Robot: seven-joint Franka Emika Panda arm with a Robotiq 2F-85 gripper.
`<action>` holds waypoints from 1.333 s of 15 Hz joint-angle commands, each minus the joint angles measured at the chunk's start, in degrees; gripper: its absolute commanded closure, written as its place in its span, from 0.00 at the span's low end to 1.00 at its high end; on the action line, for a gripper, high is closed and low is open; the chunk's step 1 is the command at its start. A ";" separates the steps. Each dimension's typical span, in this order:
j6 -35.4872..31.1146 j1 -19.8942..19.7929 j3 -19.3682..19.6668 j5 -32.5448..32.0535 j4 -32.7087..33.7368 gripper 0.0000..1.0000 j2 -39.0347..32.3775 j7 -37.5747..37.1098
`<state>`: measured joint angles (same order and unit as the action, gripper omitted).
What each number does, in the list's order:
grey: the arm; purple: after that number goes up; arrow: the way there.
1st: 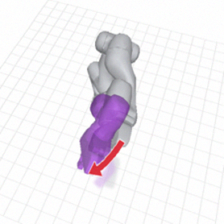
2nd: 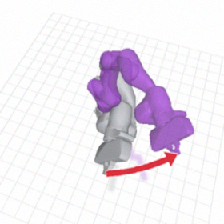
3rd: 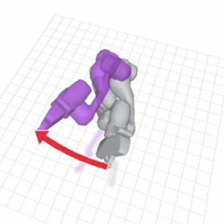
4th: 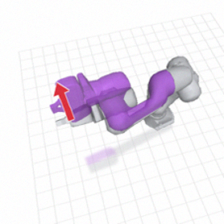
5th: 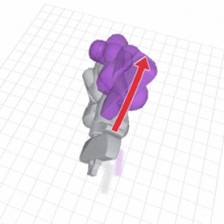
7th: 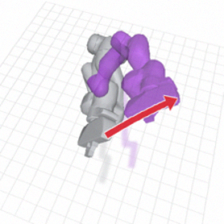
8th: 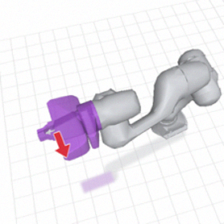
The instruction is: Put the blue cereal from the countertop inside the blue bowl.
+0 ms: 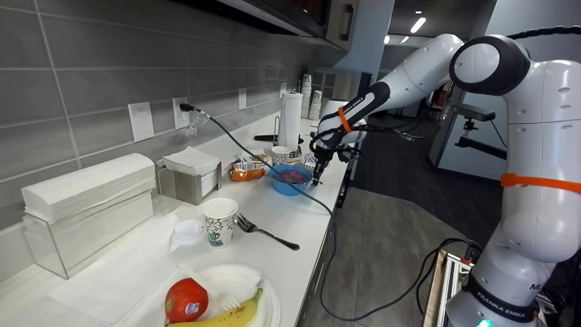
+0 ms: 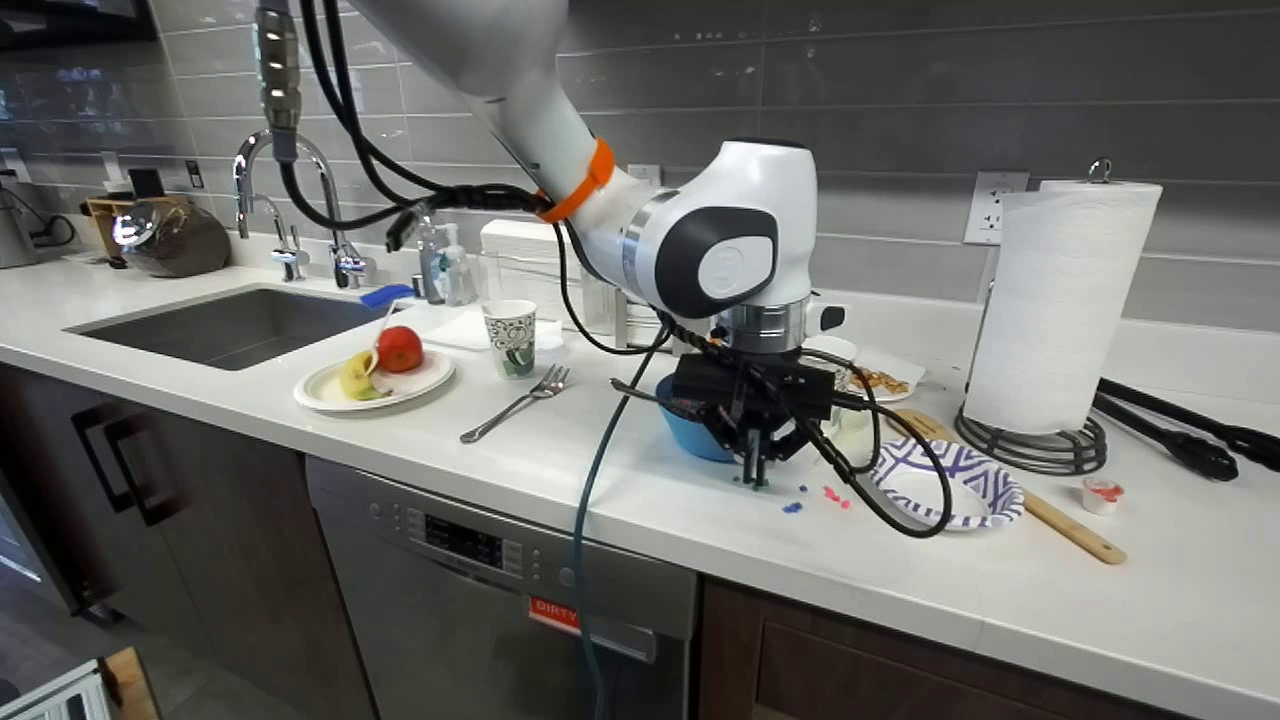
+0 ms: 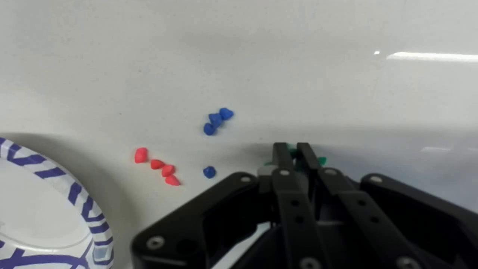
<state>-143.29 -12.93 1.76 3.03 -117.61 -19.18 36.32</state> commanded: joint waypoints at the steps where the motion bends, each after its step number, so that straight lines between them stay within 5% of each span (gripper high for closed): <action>1: -0.21 0.62 0.72 -1.17 -1.06 0.98 2.67 -3.61; 6: -2.79 1.11 1.51 -2.25 -1.11 0.98 5.94 -9.58; 12: -5.83 0.22 -4.07 10.19 -2.78 0.98 7.99 -0.06; 13: -6.64 0.38 -4.55 11.65 -3.00 0.66 7.63 1.62; 17: -8.08 0.63 -5.16 14.28 -3.92 0.43 7.88 4.62; 20: -8.88 1.53 -3.26 10.51 -5.13 0.20 9.57 0.67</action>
<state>-150.59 -12.40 -3.19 15.21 -120.36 -11.94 38.96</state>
